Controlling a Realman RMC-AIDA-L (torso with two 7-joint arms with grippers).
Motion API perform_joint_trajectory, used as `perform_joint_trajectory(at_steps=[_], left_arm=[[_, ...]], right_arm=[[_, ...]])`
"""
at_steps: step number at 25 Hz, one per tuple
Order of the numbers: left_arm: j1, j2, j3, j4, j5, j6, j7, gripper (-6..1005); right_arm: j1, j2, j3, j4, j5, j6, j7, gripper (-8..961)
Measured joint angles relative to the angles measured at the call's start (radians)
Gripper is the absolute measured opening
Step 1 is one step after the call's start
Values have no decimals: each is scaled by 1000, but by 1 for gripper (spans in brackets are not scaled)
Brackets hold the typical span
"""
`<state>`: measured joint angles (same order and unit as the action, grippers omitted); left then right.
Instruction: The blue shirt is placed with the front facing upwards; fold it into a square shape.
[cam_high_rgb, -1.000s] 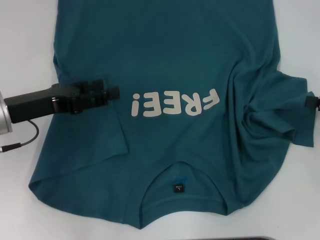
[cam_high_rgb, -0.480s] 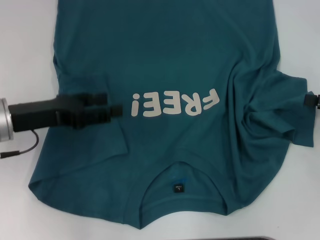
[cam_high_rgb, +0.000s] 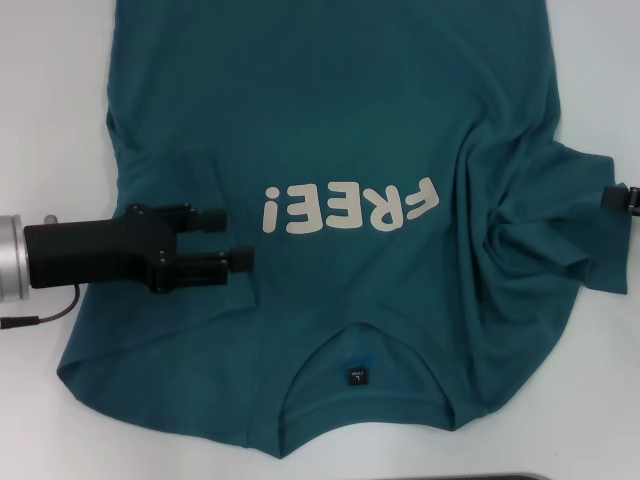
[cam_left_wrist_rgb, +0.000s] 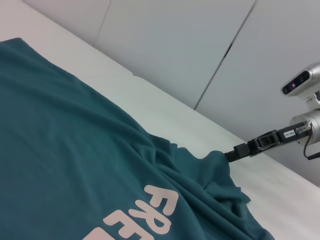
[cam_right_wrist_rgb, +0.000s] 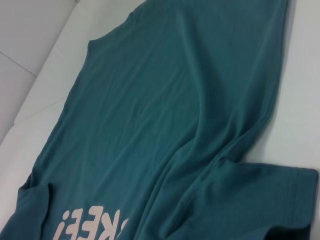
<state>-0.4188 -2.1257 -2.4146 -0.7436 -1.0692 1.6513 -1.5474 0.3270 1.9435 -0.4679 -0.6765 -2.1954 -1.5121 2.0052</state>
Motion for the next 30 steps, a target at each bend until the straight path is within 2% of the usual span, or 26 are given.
perform_joint_trajectory(at_steps=[9,16,23,30], left_arm=[[0,0,-7,1,-8,-8,15,767],[0,0,-7,-1,-8,-1,17,766],[-2,3,-9,-7,-10,3,11,766],[-3,2,-9,-7,-10,4,14,766]], right_arm=[[5,12,0,0,-6,17,1,808],[35,32,-1,0,-37,36,0,799],[32,36,26,-9,-31,-2,-23,791],[29,36,34,-9,-30,-2,-17,480]])
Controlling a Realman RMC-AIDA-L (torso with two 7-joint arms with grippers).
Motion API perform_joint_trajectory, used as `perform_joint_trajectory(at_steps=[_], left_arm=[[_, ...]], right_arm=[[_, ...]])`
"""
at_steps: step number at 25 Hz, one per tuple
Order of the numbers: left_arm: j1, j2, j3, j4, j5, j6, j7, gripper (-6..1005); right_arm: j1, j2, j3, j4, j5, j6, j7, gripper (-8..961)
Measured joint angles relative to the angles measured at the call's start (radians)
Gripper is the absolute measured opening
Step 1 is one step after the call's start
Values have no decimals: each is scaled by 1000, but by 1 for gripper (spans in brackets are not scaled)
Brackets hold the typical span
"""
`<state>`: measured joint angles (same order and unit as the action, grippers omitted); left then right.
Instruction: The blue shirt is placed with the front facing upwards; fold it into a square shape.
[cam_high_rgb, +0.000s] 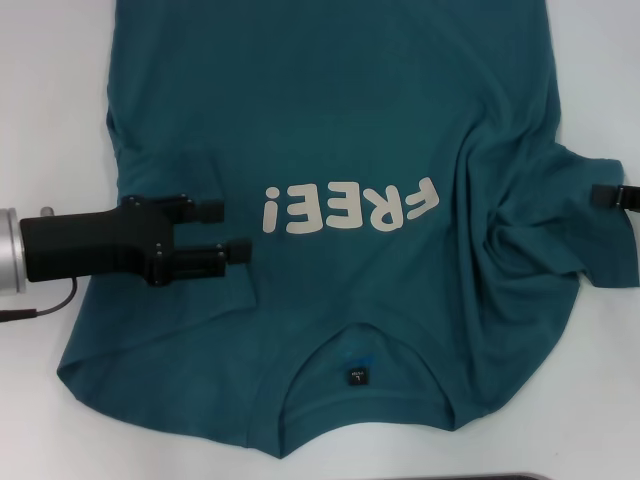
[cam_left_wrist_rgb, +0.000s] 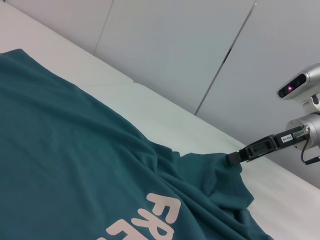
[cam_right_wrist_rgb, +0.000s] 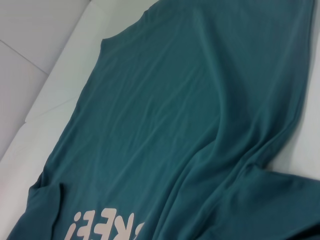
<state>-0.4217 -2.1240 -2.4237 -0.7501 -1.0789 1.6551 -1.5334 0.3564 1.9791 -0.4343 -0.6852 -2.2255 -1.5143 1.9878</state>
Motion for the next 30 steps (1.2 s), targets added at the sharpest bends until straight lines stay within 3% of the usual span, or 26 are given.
perform_joint_trajectory(at_steps=[9,15,30], left_arm=[[-4,-2,1,4,3,0,0,766],[-5,-2,2,4,5,0,-3,766],[-5,-2,6,5,1,0,-5,766]], right_arm=[[-1,-4,15,1,-1,-1,2,117],[-10,-9,40,-1,-1,-4,3,12],[-71,-52,113,-3,-5,-10,41,12]])
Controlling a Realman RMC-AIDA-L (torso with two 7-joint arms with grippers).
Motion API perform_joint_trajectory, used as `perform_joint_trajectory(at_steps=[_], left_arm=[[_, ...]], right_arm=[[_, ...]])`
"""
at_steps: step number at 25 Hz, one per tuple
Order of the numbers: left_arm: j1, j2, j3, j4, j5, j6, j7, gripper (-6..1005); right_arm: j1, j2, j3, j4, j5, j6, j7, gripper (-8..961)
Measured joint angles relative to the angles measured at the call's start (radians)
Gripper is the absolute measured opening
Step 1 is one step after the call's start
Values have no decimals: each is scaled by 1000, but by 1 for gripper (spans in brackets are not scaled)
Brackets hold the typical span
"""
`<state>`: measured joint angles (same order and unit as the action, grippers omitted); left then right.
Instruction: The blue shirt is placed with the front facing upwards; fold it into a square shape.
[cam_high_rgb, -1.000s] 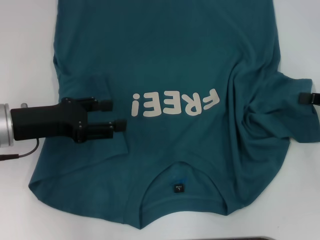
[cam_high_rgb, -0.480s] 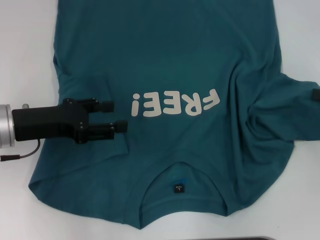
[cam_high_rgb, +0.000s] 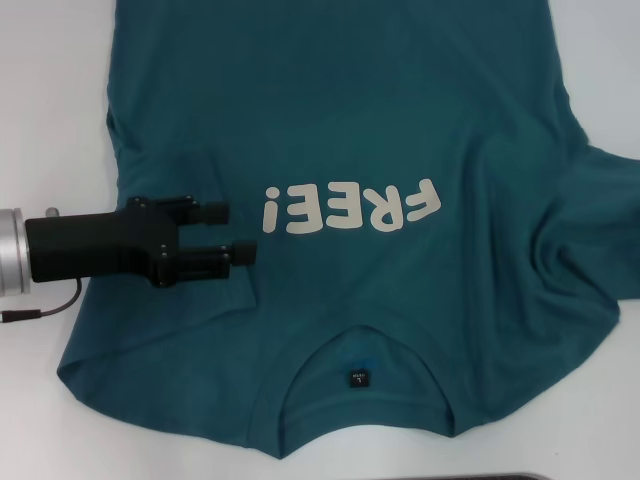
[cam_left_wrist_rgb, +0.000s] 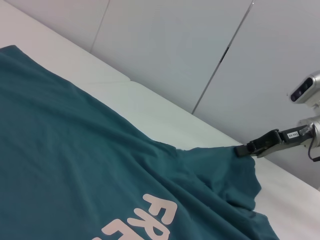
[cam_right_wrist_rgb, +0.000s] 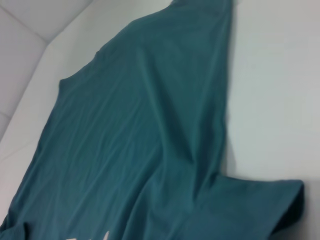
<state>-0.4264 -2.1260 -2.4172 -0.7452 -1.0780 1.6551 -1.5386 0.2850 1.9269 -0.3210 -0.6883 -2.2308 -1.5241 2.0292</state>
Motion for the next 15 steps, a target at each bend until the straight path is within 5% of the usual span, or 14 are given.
perform_joint_trajectory(at_steps=[15], left_arm=[[-2,-13,3,1,6,0,0,767]], right_arm=[[-33,-10,48,-10,1,-1,-8,12]])
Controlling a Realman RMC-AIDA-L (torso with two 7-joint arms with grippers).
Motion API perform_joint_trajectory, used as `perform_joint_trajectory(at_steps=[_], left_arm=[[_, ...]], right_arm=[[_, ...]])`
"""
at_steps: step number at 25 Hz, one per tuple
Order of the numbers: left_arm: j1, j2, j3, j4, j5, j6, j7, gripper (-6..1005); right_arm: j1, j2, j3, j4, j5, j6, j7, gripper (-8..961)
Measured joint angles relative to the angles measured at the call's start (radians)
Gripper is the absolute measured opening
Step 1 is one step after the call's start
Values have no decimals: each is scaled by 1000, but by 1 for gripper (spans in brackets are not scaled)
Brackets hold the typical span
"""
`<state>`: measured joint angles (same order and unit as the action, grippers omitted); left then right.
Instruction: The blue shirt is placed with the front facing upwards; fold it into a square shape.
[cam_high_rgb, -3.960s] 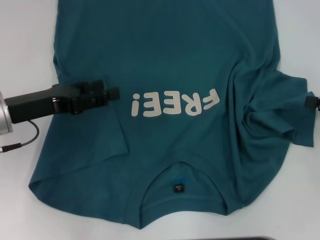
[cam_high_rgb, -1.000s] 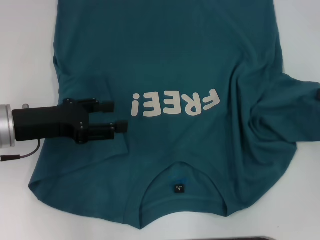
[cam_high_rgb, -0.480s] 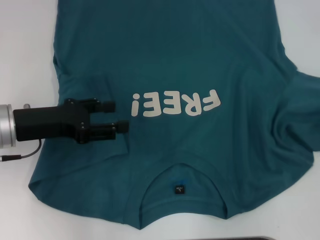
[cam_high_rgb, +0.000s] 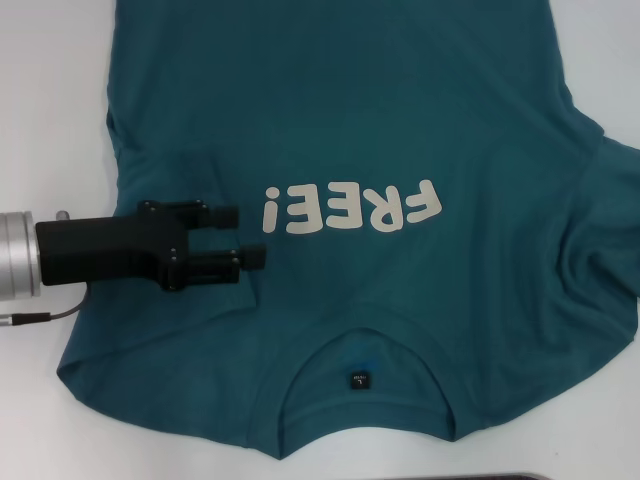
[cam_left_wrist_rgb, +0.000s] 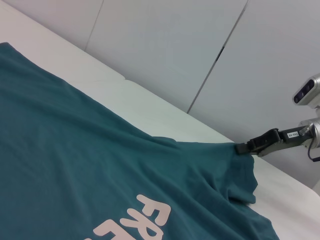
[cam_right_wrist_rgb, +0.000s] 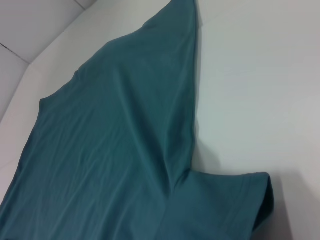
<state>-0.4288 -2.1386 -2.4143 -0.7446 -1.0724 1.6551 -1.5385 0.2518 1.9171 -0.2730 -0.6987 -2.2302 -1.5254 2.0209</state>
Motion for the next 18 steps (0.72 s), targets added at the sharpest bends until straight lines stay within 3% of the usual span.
perform_joint_trajectory(at_steps=[18], left_arm=[[0,-10,0,1,-1,5,0,767]], right_arm=[[29,1,23,-66,8,-42,-5,13]])
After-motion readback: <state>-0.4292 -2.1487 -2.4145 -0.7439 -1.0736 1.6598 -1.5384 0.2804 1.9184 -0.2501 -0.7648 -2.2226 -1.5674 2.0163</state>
